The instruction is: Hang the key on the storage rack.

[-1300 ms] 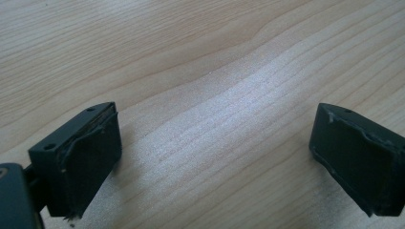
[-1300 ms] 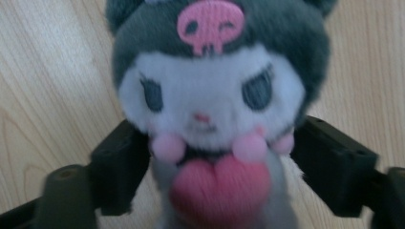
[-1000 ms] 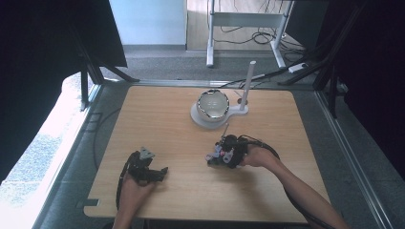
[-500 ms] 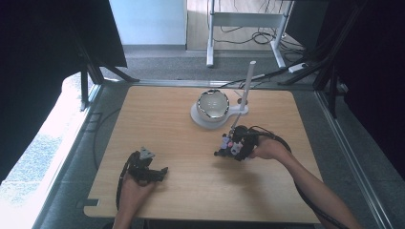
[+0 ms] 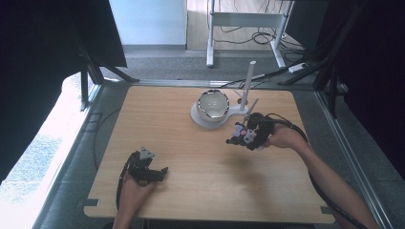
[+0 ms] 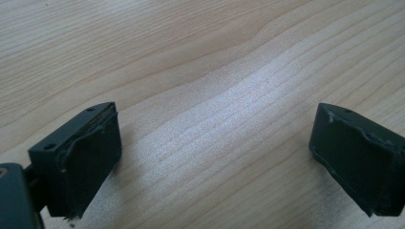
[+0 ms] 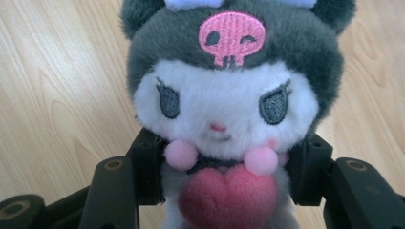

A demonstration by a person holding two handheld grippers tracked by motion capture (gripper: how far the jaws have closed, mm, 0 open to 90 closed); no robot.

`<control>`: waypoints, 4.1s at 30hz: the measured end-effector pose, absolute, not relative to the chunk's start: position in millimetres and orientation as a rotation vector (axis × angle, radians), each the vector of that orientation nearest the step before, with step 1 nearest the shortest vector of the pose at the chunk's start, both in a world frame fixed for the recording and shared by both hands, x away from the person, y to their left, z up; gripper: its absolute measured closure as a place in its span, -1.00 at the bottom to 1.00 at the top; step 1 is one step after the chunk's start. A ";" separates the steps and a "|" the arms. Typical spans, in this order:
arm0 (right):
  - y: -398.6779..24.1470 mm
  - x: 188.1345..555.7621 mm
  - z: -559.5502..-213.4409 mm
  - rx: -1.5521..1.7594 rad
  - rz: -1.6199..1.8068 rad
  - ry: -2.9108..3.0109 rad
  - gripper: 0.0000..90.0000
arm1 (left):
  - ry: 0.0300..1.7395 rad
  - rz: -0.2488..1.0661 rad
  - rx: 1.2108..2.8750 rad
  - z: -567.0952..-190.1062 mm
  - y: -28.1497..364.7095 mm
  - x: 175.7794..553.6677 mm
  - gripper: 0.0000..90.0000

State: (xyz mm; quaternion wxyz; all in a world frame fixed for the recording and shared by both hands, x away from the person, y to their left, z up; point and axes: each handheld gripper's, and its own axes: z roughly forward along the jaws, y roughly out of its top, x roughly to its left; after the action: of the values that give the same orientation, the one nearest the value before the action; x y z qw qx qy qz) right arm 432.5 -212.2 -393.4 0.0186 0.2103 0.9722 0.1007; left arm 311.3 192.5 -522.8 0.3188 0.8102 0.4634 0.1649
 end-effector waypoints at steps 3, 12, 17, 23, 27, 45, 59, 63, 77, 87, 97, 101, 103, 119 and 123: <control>-220.0 436.1 -387.5 0.688 0.319 3.011 -0.04 | 1.219 0.434 2.131 -522.7 192.5 311.3 -0.92; -237.9 447.2 -374.1 0.748 0.317 2.985 -0.04 | 1.221 0.432 2.128 -522.8 192.3 311.2 -0.92; -247.7 456.1 -360.9 0.791 0.318 2.961 -0.04 | 1.221 0.433 2.127 -522.9 192.3 311.2 -0.92; -256.3 464.3 -349.6 0.828 0.334 2.946 -0.04 | 1.220 0.434 2.126 -522.9 192.2 311.4 -0.92; -262.9 471.3 -339.2 0.859 0.358 2.924 -0.04 | 1.220 0.434 2.126 -522.9 192.2 311.4 -0.92; -292.3 509.9 -309.6 1.014 0.377 2.815 -0.04 | 1.220 0.433 2.126 -522.9 192.3 311.4 -0.92; -299.9 537.8 -292.3 1.052 0.406 2.743 -0.04 | 1.220 0.431 2.128 -522.8 192.4 311.4 -0.92; -299.2 544.5 -287.1 1.068 0.404 2.723 -0.04 | 1.220 0.431 2.128 -522.8 192.4 311.4 -0.92; -292.5 565.5 -273.2 1.084 0.425 2.684 -0.04 | 1.220 0.431 2.127 -522.8 192.4 311.4 -0.92; -277.1 566.8 -271.8 1.042 0.442 2.700 -0.04 | 1.220 0.432 2.128 -522.8 192.4 311.4 -0.92; -268.0 564.8 -279.4 1.028 0.429 2.732 -0.04 | 1.220 0.431 2.128 -522.7 192.4 311.4 -0.92; -261.0 561.9 -289.7 1.015 0.426 2.771 -0.04 | 1.220 0.431 2.128 -522.8 192.4 311.4 -0.92; -257.8 561.1 -296.4 1.006 0.424 2.791 -0.04 | 1.220 0.431 2.127 -522.8 192.4 311.4 -0.92; -256.2 569.1 -352.2 1.056 0.409 2.823 -0.05 | 1.221 0.431 2.127 -522.9 192.3 311.2 -0.92; -261.7 572.6 -363.3 1.084 0.403 2.793 -0.05 | 1.221 0.431 2.127 -522.8 192.3 311.2 -0.92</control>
State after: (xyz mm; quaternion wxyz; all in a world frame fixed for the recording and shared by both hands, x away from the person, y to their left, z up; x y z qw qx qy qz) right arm 572.6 -261.7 -363.3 0.0592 0.3580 0.9223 0.1330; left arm 311.2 192.3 -522.8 0.3198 0.8094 0.4645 0.1640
